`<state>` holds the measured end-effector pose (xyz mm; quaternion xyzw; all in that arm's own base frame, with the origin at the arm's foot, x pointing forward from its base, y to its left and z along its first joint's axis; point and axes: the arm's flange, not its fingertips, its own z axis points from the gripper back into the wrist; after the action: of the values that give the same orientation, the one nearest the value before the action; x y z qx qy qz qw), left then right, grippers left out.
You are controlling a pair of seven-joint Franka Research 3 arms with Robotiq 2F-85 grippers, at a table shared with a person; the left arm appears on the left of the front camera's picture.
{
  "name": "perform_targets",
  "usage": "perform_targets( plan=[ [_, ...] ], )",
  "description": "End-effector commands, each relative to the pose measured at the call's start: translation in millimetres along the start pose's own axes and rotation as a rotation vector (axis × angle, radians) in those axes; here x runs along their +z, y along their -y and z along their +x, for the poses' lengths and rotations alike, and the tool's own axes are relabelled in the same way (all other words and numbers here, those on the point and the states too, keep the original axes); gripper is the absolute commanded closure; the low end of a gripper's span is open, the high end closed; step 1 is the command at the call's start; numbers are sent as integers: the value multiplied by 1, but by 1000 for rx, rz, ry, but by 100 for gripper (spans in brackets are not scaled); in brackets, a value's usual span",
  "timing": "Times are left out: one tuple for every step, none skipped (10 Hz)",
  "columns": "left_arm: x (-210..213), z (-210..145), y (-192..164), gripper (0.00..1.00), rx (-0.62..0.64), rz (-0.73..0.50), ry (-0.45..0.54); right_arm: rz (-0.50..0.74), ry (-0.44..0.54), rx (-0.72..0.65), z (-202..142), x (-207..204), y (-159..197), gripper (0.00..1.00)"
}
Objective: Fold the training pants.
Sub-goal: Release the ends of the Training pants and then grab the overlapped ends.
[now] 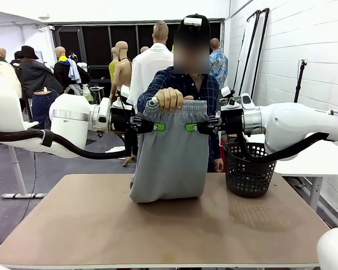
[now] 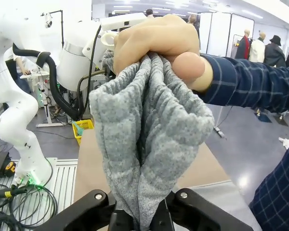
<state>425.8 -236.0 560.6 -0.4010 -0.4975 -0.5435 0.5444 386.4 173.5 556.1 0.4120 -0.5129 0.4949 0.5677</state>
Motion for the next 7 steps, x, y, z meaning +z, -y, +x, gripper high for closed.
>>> perform_targets(
  plan=[
    [0,1,1,100,3,0,10,1,1,16,4,-1,-3,100],
    [0,1,1,100,3,0,10,1,1,16,4,-1,-3,100],
    [0,1,1,100,3,0,10,1,1,16,4,-1,-3,100],
    [0,1,1,100,3,0,10,1,1,16,4,-1,-3,100],
    [0,1,1,100,3,0,10,1,1,16,4,-1,-3,100],
    [0,1,1,100,3,0,10,1,1,16,4,-1,-3,100],
    [0,1,1,100,3,0,10,1,1,16,4,-1,-3,100]
  ],
)
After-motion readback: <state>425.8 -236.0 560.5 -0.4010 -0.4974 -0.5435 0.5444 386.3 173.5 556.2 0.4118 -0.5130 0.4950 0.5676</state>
